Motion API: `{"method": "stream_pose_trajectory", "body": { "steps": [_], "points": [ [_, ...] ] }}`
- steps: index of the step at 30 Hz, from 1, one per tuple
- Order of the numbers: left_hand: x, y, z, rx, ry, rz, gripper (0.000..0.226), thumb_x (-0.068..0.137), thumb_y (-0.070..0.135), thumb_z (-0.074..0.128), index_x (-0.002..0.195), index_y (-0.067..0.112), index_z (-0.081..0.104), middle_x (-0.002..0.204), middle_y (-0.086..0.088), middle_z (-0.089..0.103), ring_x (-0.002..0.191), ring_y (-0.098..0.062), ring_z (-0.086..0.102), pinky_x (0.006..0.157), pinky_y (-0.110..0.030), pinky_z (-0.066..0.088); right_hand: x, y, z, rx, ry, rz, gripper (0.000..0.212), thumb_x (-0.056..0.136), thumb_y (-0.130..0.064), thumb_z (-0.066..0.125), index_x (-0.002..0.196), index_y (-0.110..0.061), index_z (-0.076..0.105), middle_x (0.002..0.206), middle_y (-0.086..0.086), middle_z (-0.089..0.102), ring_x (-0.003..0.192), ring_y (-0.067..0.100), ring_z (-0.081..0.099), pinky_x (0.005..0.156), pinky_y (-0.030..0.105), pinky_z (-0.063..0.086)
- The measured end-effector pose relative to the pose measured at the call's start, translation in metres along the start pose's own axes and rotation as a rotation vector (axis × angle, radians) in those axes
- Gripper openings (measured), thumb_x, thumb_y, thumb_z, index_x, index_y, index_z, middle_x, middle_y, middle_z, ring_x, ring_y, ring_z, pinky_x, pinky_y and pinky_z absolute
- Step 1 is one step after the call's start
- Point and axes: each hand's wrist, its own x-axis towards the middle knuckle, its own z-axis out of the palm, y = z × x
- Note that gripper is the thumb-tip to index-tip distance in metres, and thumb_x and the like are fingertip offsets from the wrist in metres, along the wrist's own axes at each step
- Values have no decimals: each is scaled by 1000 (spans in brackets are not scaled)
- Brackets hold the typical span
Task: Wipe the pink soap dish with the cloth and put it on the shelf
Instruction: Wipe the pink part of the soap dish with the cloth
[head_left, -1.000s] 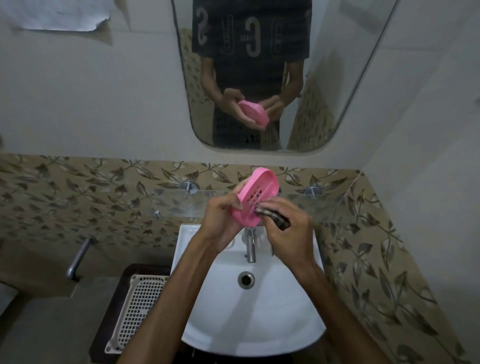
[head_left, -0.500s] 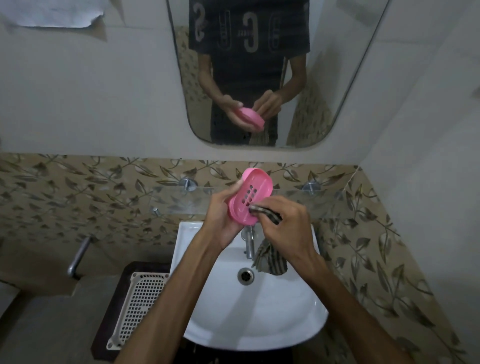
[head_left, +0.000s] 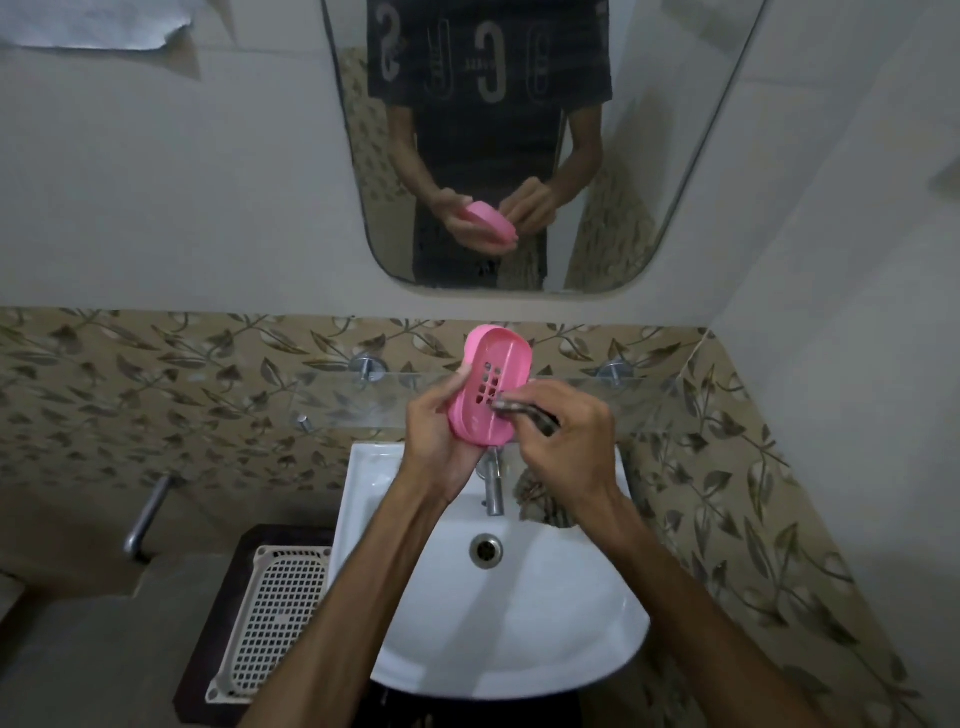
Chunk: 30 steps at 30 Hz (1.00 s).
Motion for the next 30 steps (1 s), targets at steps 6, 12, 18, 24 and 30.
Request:
{"method": "stream_pose_trajectory", "body": {
  "steps": [6,12,18,24,30],
  "points": [
    [1,-2,-4,-13,-15,1,48,98,28,51,130,-6,64,130,-39,63,121,-47,63,111,-56,47,-10,-3,4,-19,-39,54,28,79,0,81,100,-18,83,100,-3,81,90,5,74,83,23,62],
    [-2,-3,-3,-61,-38,5,44,97,28,50,114,-2,77,121,-35,70,112,-43,71,96,-49,59,-11,-8,6,-31,-32,102,29,79,0,82,102,-17,82,102,-1,80,90,8,74,85,27,63],
    [-2,-4,-3,-90,-57,2,50,97,29,50,127,-7,68,131,-38,63,121,-48,64,108,-55,51,-8,-12,4,-45,-68,40,30,79,1,80,101,-19,82,103,-2,80,95,9,74,88,25,61],
    [-6,-3,-3,-67,-59,19,49,97,28,47,123,-5,71,129,-38,64,118,-47,67,103,-52,55,-7,-13,0,-60,-108,23,29,78,1,81,99,-20,83,100,-5,80,90,7,74,85,24,62],
    [-7,-8,4,-63,-18,53,56,89,24,51,134,-9,59,121,-38,68,108,-45,71,97,-49,60,-30,-22,10,3,63,162,32,78,1,81,102,-20,80,102,-7,79,93,2,72,87,19,59]
  ]
}}
